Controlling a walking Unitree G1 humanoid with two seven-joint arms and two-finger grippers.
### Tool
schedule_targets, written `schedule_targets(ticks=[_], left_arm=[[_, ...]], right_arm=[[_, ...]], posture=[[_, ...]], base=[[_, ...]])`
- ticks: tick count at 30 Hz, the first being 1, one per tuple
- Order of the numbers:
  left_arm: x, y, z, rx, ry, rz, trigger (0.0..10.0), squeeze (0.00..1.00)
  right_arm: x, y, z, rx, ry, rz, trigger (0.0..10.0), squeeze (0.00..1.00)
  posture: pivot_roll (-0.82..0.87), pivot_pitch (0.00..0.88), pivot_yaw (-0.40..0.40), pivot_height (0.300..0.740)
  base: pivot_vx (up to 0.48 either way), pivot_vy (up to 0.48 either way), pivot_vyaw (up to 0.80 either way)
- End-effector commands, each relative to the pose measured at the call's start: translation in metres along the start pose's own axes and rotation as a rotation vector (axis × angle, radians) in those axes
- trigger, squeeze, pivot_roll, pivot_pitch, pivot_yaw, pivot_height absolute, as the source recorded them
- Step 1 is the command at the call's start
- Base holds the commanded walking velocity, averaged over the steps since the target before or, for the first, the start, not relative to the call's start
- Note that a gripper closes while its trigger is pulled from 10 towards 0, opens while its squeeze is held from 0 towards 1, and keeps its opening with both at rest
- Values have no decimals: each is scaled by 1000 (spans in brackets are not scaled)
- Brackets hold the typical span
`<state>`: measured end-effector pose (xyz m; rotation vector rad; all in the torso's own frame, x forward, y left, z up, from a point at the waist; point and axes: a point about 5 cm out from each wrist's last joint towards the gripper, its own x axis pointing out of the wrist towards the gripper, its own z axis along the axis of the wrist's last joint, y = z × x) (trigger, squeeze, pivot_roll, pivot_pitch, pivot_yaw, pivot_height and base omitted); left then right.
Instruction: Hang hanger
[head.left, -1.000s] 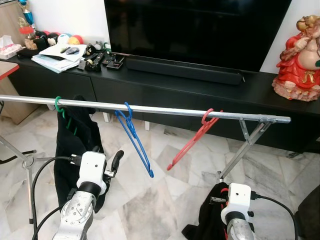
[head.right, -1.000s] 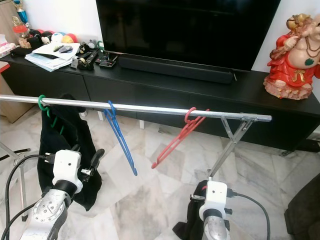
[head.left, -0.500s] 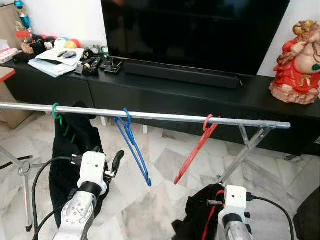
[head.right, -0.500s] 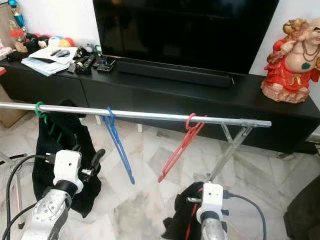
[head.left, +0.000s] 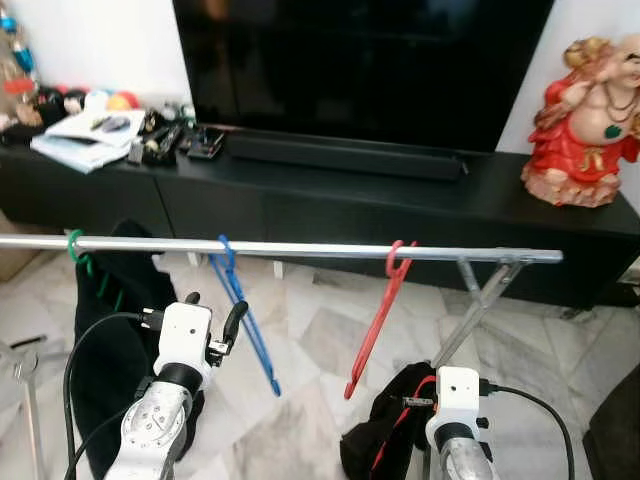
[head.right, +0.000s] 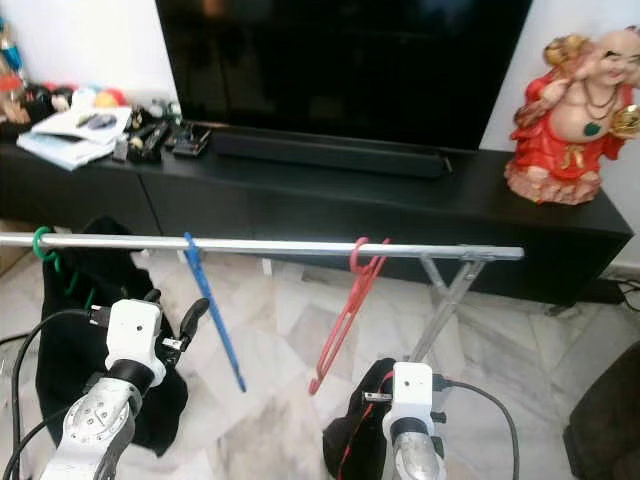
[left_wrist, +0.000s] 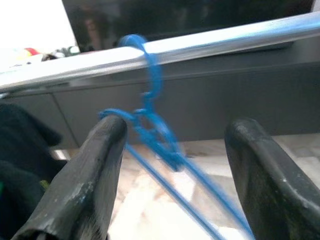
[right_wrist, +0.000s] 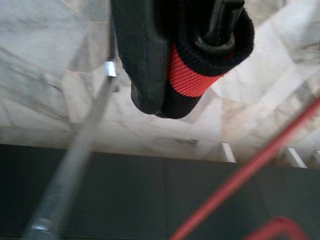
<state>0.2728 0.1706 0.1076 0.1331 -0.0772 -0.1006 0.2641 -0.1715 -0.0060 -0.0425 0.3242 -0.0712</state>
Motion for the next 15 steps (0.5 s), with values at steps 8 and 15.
schedule_targets(ticks=[8,15], left_arm=[[0,1,0,-3,7,-2,10000,0],[-1,1,0,-4,7,-2,10000,0]], right_arm=[[-1,-1,-1,1,-5,-2,10000,0],[-1,1,-2,-2,-3,4,10000,0]], posture=[[40,71,-1,740],[42,74,-3,740]], base=[[302,0,0],[301,0,0]])
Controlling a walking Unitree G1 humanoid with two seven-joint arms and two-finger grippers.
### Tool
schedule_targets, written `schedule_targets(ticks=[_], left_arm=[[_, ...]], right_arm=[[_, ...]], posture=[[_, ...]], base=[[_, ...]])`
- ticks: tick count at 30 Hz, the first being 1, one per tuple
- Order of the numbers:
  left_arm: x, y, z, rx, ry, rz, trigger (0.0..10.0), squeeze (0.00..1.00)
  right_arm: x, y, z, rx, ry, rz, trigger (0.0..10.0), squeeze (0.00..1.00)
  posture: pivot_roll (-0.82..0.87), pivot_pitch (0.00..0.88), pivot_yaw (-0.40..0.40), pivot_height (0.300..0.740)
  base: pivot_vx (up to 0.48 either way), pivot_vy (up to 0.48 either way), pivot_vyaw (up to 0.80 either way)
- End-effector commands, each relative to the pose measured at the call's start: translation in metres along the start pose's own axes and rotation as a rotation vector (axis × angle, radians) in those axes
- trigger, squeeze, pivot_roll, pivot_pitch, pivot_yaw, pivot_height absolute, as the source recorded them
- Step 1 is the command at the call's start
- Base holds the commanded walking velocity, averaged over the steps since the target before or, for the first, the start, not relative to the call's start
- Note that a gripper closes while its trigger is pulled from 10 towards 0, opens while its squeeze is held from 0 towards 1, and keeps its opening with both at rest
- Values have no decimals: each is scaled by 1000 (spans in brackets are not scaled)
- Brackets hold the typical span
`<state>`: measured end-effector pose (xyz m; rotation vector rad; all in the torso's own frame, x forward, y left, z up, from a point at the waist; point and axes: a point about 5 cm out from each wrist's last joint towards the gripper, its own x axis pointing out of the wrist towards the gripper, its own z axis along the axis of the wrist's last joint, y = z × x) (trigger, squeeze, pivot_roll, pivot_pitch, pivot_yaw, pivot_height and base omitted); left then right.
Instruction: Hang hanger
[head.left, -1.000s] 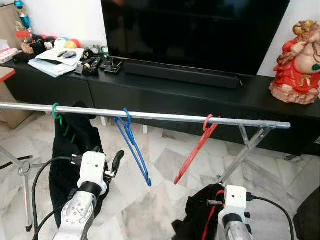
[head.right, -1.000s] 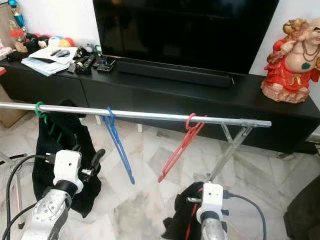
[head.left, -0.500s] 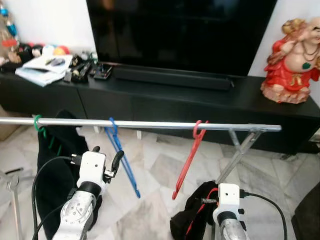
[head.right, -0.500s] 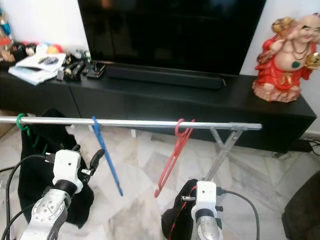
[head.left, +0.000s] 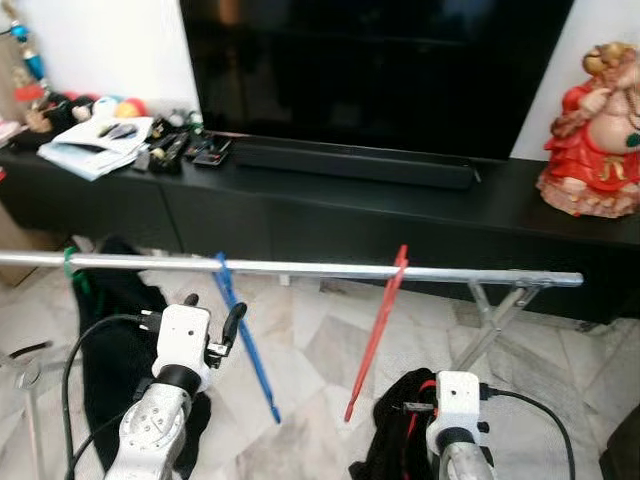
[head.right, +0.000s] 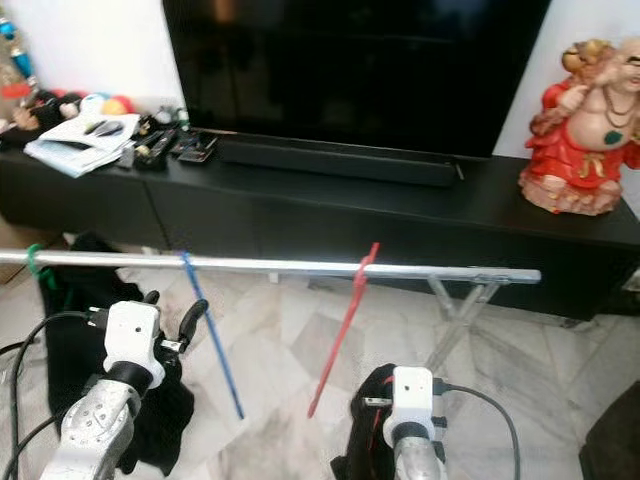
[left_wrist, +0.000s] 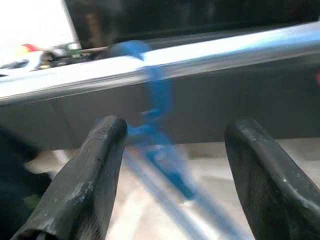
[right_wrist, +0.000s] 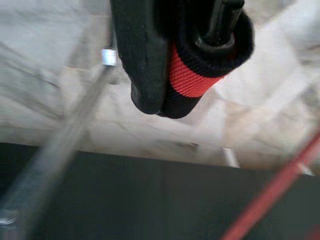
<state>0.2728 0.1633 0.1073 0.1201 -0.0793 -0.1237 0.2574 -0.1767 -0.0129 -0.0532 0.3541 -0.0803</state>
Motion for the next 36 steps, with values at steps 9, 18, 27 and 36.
schedule_targets(ticks=[9,18,27,36], left_arm=[[-3,7,-2,-2,23,-20,10000,0],[-4,4,-7,-27,136,-109,10000,0],[2,-1,2,-63,201,-114,10000,0],[17,18,6,-56,319,36,10000,1000]], right_arm=[[3,6,7,8,-31,16,10000,0],[3,7,5,4,-20,21,10000,0],[3,9,5,3,-20,26,10000,0],[3,11,5,8,-20,28,10000,0]], posture=[[45,79,-3,740],[51,83,-3,740],[55,88,-3,740],[60,93,4,740]], base=[[127,0,0],[0,0,0],[0,0,0],[0,0,0]])
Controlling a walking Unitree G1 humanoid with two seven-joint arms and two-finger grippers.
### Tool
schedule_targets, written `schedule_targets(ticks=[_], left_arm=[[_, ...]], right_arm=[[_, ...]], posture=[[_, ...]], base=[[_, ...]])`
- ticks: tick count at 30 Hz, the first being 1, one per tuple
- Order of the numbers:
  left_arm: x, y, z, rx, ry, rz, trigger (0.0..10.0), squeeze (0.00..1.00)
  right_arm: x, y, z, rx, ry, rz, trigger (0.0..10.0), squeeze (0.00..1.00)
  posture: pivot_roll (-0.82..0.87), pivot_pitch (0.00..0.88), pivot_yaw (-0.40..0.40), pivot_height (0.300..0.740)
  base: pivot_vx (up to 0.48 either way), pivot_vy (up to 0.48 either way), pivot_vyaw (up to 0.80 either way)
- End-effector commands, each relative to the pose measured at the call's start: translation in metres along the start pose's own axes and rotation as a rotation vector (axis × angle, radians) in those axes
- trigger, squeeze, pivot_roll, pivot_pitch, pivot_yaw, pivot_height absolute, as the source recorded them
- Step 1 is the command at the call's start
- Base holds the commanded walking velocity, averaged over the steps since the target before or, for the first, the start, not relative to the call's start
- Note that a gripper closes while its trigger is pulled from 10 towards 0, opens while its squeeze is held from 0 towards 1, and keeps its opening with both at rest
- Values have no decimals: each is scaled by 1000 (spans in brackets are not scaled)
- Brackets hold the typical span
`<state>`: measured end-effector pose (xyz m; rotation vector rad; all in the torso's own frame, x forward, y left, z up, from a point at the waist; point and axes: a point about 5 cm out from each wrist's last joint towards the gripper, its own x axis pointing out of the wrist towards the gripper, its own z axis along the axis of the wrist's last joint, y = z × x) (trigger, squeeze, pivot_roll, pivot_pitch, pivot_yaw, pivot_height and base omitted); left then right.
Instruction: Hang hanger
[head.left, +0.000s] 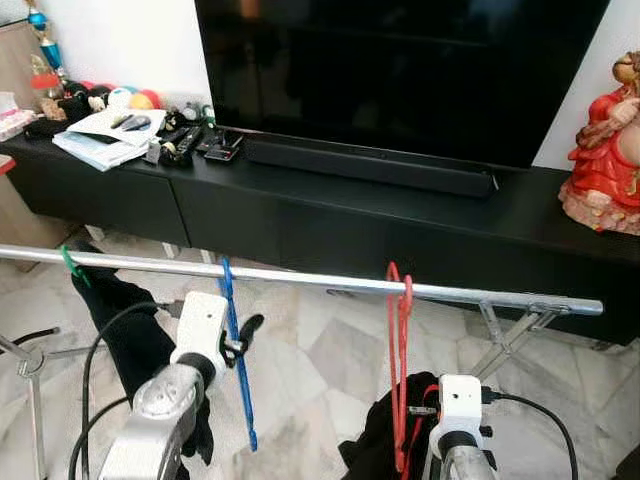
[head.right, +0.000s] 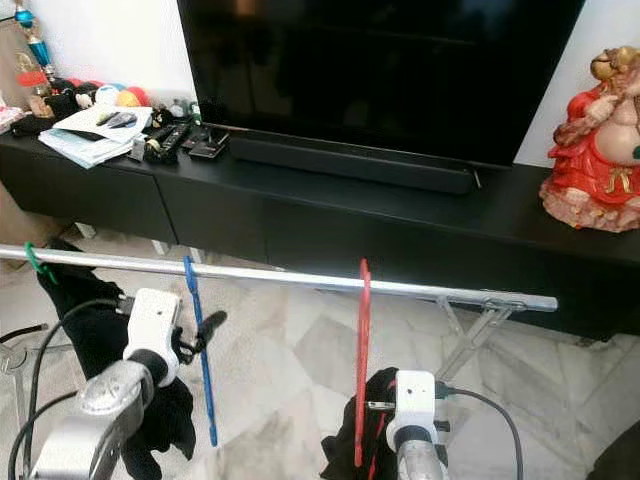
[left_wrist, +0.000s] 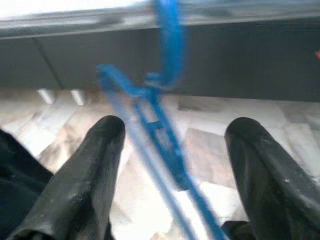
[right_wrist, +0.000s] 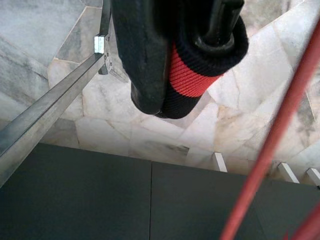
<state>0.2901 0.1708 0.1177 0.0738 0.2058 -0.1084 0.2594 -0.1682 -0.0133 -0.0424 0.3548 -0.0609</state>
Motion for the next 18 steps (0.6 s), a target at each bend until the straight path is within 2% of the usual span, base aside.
schedule_targets(ticks=[1,3,5,11,12,15,18], left_arm=[[0,7,-2,2,36,38,10000,1000],[2,9,-2,0,57,49,10000,1000],[11,6,-6,-5,123,9,10000,1000],[16,2,-9,-13,142,-30,10000,1000],[16,2,-9,-11,143,-35,10000,0],[21,-1,-5,-16,138,-44,10000,0],[23,0,-6,14,145,-25,10000,0]], right_arm=[[2,2,4,1,-20,7,10000,0],[2,3,4,1,-19,8,10000,0],[2,4,4,4,-17,14,10000,0],[2,3,4,6,-19,11,10000,0],[2,2,4,6,-19,11,10000,0],[2,1,4,3,-18,11,10000,0],[2,1,4,2,-19,14,10000,0]], posture=[[60,93,4,740],[61,94,3,740],[54,94,8,740],[48,95,7,740],[45,95,6,740],[45,94,5,740],[42,93,4,740]], base=[[0,0,0],[0,0,0],[0,0,0],[0,0,0],[0,0,0],[0,0,0],[0,0,0]])
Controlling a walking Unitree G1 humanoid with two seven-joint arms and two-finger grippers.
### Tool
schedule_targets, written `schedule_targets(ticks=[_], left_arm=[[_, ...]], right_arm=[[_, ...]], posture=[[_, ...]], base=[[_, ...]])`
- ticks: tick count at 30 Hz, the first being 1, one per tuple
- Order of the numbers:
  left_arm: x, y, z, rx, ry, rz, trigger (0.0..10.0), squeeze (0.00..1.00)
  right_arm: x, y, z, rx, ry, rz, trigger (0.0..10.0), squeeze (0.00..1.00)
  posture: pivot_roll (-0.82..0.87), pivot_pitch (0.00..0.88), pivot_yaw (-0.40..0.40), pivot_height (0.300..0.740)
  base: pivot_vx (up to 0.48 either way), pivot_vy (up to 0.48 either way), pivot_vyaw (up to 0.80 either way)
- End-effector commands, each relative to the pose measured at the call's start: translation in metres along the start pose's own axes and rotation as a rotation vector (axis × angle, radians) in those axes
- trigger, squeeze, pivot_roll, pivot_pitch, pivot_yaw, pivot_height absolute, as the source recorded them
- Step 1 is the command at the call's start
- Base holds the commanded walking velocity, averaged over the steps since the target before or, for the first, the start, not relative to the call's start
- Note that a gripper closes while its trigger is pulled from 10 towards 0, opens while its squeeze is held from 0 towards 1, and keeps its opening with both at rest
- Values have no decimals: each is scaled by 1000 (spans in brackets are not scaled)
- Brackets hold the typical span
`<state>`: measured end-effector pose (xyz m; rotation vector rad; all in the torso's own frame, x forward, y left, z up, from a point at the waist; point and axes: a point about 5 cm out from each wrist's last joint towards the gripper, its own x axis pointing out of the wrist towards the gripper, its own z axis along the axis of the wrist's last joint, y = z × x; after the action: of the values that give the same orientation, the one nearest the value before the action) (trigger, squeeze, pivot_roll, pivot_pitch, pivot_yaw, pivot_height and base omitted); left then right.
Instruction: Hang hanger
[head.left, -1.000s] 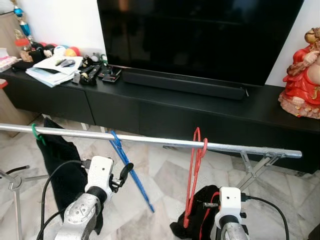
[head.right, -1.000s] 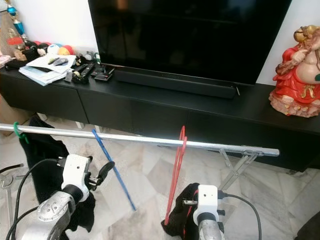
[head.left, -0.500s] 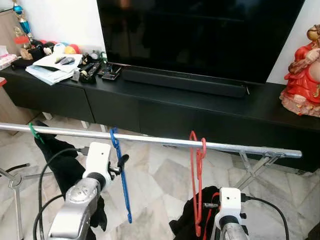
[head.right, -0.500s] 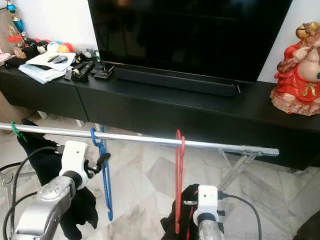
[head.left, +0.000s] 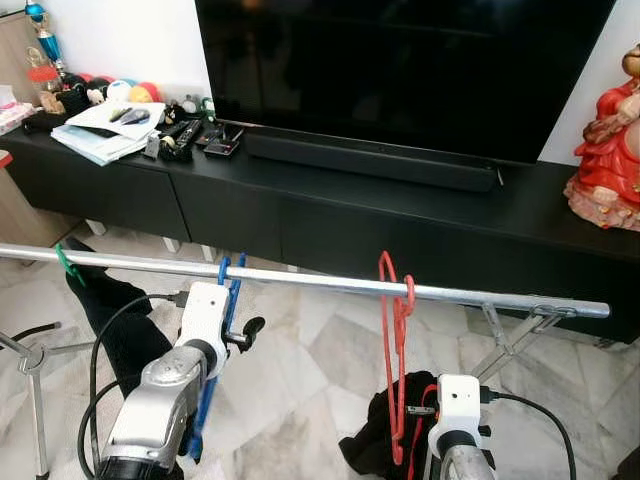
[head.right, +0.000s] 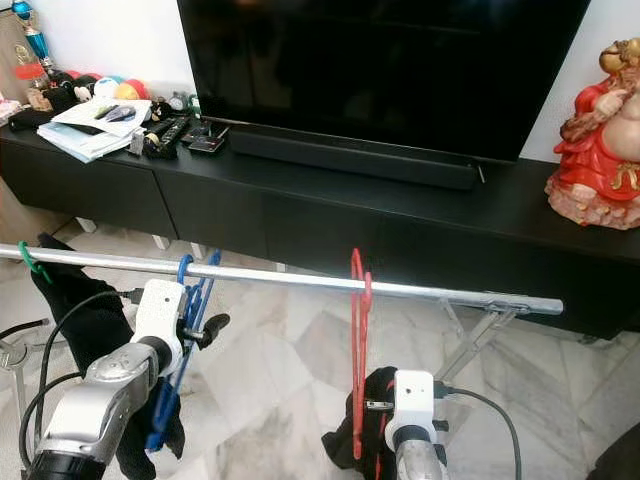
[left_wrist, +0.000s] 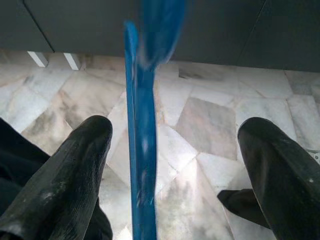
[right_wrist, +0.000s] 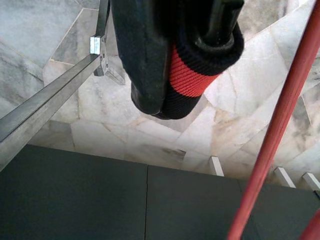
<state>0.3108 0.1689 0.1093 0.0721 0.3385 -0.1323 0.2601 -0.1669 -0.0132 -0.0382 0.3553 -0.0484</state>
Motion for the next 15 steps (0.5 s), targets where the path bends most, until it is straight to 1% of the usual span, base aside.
schedule_targets(ticks=[1,4,6,7,8,9,15], left_arm=[[3,2,-3,30,17,28,10000,0],[6,3,-2,46,14,60,10000,0],[11,2,1,49,-3,73,10000,0],[13,2,2,39,-16,76,8039,0],[15,1,3,29,-27,79,2510,0],[18,1,5,21,-37,80,0,0],[29,0,2,13,-45,68,0,0]], right_arm=[[2,0,4,0,-20,2,10000,0],[2,0,5,1,-21,4,10000,0],[3,1,5,0,-23,9,10000,0],[3,2,6,0,-24,10,10000,0],[3,2,6,0,-24,10,10000,0],[3,2,6,0,-24,11,10000,0],[3,1,6,-2,-27,11,10000,0]], posture=[[40,91,4,740],[40,88,4,740],[38,85,4,740],[36,83,4,740],[33,81,4,740],[29,79,4,740],[26,75,5,740]], base=[[0,0,0],[0,0,0],[0,0,0],[0,0,0],[0,0,0],[0,0,0],[0,0,0]])
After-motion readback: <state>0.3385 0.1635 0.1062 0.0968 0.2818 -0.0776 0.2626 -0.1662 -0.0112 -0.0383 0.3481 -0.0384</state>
